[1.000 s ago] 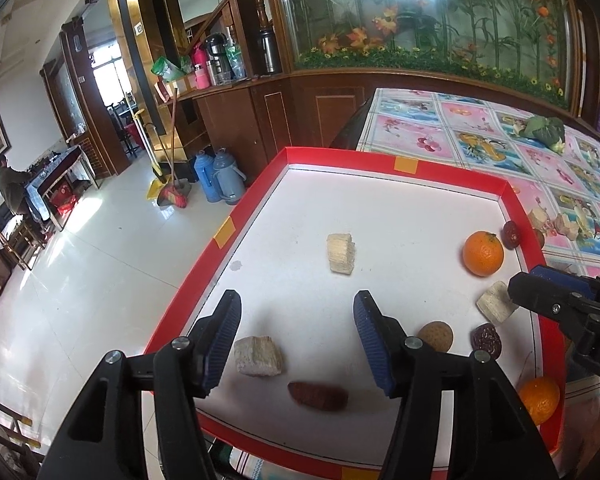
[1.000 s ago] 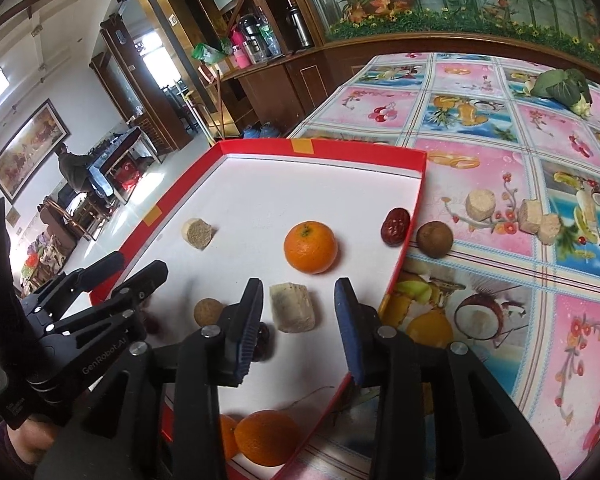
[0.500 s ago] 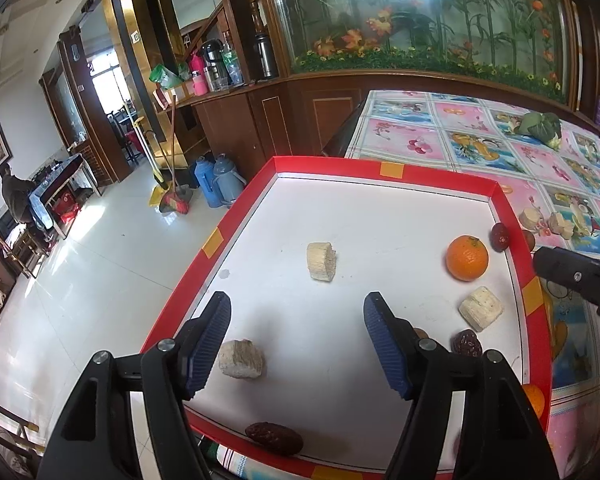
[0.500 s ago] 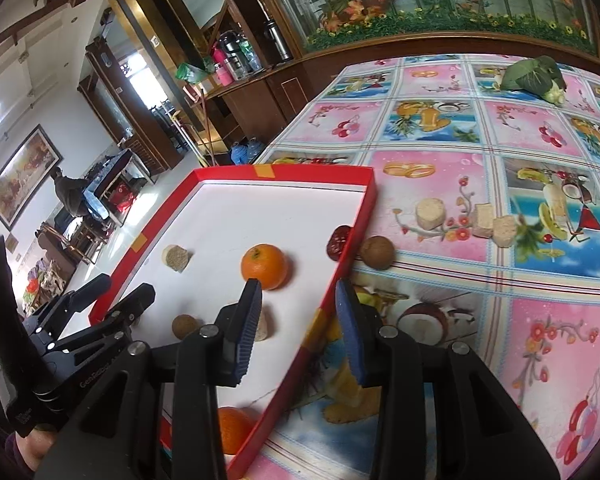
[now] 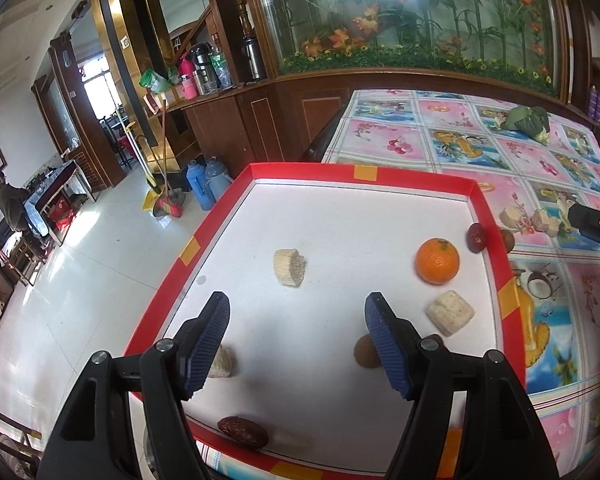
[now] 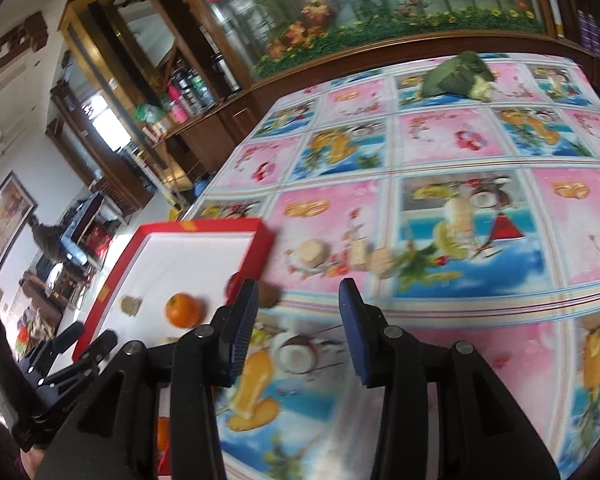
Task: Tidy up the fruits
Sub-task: 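Return both open tools to the remaining items on the table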
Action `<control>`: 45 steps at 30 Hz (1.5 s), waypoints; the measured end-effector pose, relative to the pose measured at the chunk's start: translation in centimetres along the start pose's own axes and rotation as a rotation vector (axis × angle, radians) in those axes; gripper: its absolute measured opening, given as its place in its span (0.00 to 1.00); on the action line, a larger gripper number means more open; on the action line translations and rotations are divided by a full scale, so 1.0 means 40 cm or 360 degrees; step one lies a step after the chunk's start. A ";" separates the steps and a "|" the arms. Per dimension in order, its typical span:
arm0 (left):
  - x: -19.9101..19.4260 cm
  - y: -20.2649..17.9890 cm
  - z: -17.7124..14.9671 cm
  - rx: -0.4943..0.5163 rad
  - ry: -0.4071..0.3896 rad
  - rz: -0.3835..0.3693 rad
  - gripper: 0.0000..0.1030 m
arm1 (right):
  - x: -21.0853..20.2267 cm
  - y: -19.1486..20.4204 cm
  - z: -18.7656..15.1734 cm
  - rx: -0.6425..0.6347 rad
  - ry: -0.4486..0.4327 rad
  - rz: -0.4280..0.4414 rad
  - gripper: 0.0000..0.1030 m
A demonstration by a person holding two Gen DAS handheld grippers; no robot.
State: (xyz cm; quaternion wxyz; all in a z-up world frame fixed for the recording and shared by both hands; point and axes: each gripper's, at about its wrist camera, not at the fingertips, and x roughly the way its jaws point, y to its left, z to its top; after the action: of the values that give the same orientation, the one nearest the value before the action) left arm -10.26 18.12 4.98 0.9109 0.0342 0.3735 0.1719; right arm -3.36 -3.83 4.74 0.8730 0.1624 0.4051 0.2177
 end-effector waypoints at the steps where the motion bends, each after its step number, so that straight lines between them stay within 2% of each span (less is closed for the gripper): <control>1: -0.004 -0.005 0.001 0.0003 -0.0007 -0.0009 0.71 | -0.007 -0.022 0.008 0.0032 -0.0012 -0.0013 0.43; 13: -0.047 -0.100 0.001 0.0122 -0.0028 -0.0163 0.75 | -0.062 -0.211 0.059 0.0300 -0.0068 -0.0161 0.43; 18: -0.069 -0.140 0.003 0.0160 -0.0036 -0.0243 0.75 | -0.068 -0.247 0.059 0.0371 -0.0048 -0.0194 0.43; 28: -0.103 -0.254 0.002 0.0263 -0.0004 -0.0496 0.75 | -0.062 -0.256 0.051 0.0399 -0.0007 -0.0191 0.43; 34: -0.084 -0.304 -0.007 0.0273 0.0097 -0.0652 0.75 | -0.060 -0.240 0.050 0.0367 0.0004 -0.0174 0.43; 38: -0.060 -0.323 -0.021 0.0264 0.0158 -0.0677 0.75 | -0.055 -0.218 0.052 0.0315 -0.0001 -0.0135 0.43; 42: -0.038 -0.323 -0.028 0.0233 0.0191 -0.0669 0.75 | -0.041 -0.168 0.065 0.0171 -0.0045 -0.0079 0.43; 45: -0.028 -0.319 -0.033 0.0213 0.0210 -0.0675 0.75 | -0.012 -0.110 0.078 -0.0052 -0.0055 -0.0064 0.43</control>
State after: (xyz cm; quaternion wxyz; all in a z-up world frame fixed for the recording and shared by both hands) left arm -8.26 5.67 2.35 0.8959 0.0039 0.4417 -0.0466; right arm -0.13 -8.13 4.94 0.8866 0.1435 0.3896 0.2039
